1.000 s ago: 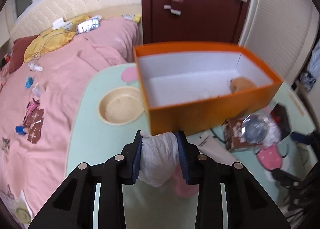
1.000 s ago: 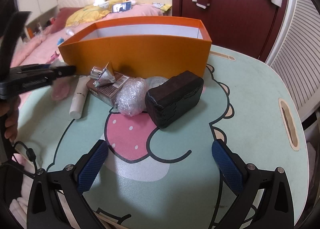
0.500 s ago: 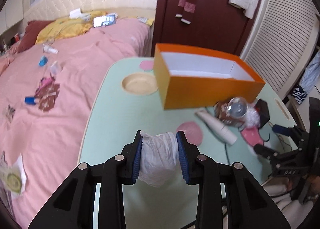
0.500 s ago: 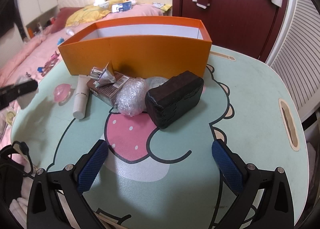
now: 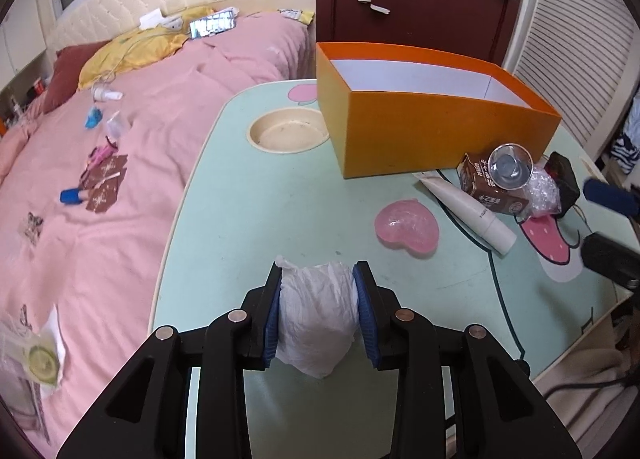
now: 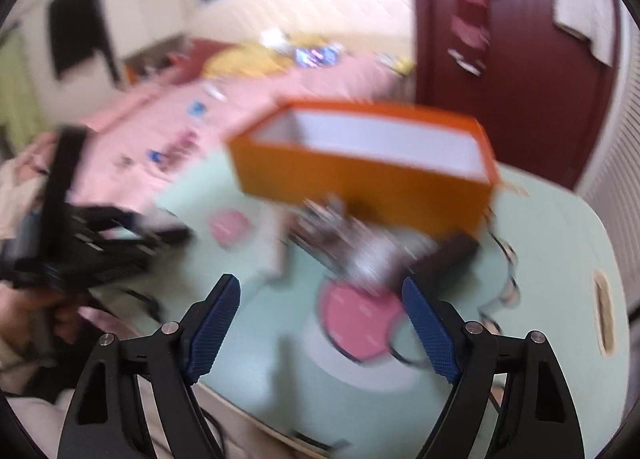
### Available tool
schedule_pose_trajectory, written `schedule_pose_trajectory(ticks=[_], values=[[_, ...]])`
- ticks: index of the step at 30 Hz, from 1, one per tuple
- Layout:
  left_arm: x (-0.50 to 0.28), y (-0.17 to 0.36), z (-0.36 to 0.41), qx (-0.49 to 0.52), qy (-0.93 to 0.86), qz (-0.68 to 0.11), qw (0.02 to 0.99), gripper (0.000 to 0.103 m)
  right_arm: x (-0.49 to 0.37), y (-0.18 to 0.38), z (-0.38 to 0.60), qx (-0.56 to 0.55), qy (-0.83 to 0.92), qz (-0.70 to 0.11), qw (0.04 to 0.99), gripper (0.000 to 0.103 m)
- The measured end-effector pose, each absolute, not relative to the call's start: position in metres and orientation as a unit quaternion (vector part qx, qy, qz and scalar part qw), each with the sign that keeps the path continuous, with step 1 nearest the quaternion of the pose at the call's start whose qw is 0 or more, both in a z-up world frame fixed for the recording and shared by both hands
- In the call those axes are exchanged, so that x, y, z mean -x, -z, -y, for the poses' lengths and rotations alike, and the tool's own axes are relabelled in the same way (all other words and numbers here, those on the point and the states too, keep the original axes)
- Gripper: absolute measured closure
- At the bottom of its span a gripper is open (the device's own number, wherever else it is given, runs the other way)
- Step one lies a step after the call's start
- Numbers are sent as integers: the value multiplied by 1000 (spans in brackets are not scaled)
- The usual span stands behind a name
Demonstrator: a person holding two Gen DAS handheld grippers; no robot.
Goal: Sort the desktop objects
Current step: 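Grasp the pink heart with the right tool while the left tool holds the tissue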
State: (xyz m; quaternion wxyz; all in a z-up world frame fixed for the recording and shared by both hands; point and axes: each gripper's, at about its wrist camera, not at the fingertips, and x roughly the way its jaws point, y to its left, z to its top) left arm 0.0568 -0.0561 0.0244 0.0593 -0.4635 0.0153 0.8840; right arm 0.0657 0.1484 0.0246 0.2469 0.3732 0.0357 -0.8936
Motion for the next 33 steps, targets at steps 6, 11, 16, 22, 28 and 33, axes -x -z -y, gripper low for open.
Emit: schedule_pose_trajectory(ticks=[6, 11, 16, 22, 28, 33], values=[[-60, -27, 58, 472, -879, -14, 60, 67, -32, -27, -111, -380, 868, 4, 321, 20], [-62, -28, 67, 479, -876, 8, 62, 67, -4, -8, -77, -415, 836, 24, 358, 40], [-63, -28, 71, 481, -874, 23, 67, 67, 8, 8, -57, -432, 831, 3, 350, 40], [-62, -27, 72, 482, -873, 25, 68, 67, 14, 24, -46, -455, 832, -37, 317, 65], [-63, -27, 71, 481, -874, 22, 66, 67, 4, 25, -45, -431, 848, -64, 301, 74], [-64, -27, 68, 478, -876, 11, 63, 67, -1, 13, -57, -423, 850, -39, 310, 82]])
